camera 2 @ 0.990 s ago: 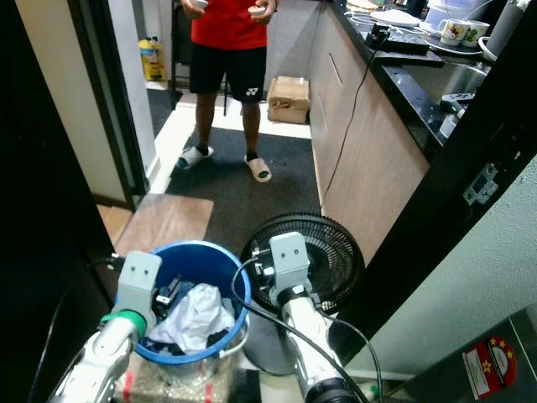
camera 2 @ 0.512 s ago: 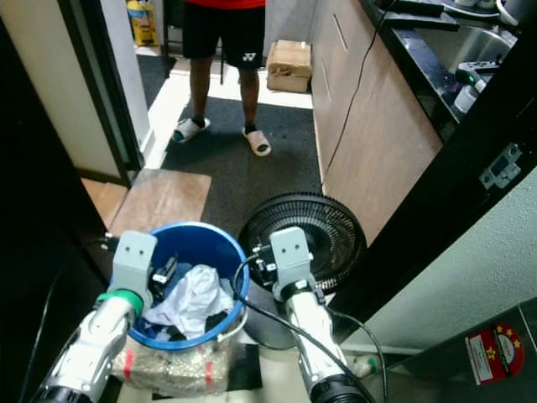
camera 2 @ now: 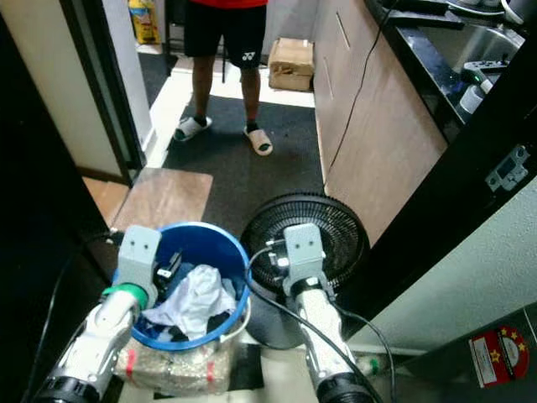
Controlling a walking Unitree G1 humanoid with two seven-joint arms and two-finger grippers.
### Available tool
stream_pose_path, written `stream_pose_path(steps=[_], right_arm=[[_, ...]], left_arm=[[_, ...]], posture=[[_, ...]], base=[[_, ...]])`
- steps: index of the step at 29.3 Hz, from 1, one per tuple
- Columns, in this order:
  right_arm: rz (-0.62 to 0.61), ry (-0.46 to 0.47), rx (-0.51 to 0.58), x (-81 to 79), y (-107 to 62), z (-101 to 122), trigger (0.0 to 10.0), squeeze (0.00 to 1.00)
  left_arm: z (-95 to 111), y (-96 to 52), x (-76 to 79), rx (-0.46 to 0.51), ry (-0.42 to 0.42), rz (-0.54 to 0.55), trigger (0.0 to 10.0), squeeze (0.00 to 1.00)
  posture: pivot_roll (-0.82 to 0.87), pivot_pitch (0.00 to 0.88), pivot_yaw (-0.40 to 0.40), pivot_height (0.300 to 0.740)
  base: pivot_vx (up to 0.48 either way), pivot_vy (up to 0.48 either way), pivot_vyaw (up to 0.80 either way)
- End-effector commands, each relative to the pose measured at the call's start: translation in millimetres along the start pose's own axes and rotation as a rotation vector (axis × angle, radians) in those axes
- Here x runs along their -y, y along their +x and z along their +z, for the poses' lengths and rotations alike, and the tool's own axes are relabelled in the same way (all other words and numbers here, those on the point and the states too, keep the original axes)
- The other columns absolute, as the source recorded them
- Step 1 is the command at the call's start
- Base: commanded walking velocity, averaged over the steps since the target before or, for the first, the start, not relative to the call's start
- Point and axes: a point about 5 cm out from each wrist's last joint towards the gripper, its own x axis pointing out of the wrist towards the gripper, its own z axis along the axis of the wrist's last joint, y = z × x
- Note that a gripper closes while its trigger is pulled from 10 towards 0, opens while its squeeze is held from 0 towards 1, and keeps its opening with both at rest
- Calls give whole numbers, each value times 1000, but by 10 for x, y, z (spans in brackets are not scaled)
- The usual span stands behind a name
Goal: Clothes washing
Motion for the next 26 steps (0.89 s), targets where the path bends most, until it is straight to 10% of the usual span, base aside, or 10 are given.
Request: stream_pose_path(steps=[1, 26], right_arm=[[-12, 4, -26, 23, -34, -51, 10000, 0], [2, -8, 26, 45, 84, 115, 10000, 0]], left_arm=[[-63, -12, 6, -21, 0, -6, 10000, 0], [-53, -23, 39, 0, -9, 5, 10000, 0]], posture=[[35, 72, 14, 710], [67, 36, -17, 635]], base=[[0, 0, 0], [0, 0, 0]])
